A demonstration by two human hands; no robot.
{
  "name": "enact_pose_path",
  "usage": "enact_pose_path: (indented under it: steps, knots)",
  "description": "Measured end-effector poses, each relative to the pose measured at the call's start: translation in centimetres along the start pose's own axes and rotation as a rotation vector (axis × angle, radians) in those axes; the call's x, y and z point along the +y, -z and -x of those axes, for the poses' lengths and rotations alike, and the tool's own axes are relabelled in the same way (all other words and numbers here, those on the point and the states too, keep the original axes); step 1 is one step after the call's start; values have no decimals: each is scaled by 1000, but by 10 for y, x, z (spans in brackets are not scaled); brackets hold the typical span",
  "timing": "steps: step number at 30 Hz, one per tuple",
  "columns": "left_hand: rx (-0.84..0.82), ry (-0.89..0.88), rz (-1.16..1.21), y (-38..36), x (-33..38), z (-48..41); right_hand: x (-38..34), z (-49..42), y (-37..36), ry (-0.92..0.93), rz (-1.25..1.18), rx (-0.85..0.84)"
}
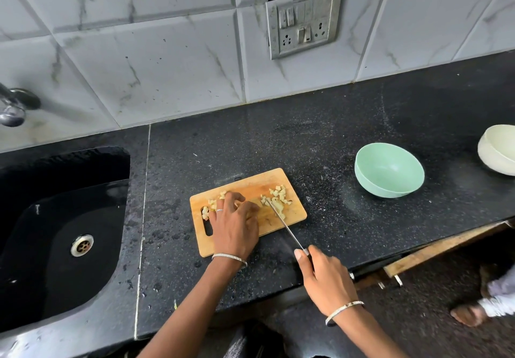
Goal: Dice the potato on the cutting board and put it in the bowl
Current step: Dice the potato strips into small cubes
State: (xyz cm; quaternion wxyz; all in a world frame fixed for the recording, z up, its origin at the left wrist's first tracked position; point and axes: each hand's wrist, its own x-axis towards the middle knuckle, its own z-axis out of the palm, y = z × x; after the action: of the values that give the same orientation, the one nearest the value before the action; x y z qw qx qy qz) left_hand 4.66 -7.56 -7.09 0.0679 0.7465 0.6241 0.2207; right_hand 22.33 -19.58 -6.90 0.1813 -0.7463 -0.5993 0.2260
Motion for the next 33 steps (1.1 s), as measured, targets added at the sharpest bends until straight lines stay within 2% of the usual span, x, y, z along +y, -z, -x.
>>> enact_pose_path:
  steps: [3,6,10,14,23,33]
  knots:
    - [15,42,-7,-1,3,2,-5,-3,3,62,12,-66]
    - [-37,111,4,2,2,-1,-1,-4,3,63,8,-121]
    - [-109,42,-62,1,-8,-8,10,-5,11,-11,22,-119]
    - [-174,65,-109,-3,-7,-18,19,-12,23,-70,59,-140]
    - [-209,16,-154,3,-1,-34,11,-36,19,-133,51,-135]
    - [-203,63,-118,-2,0,-32,-4,-37,11,-114,-4,-159]
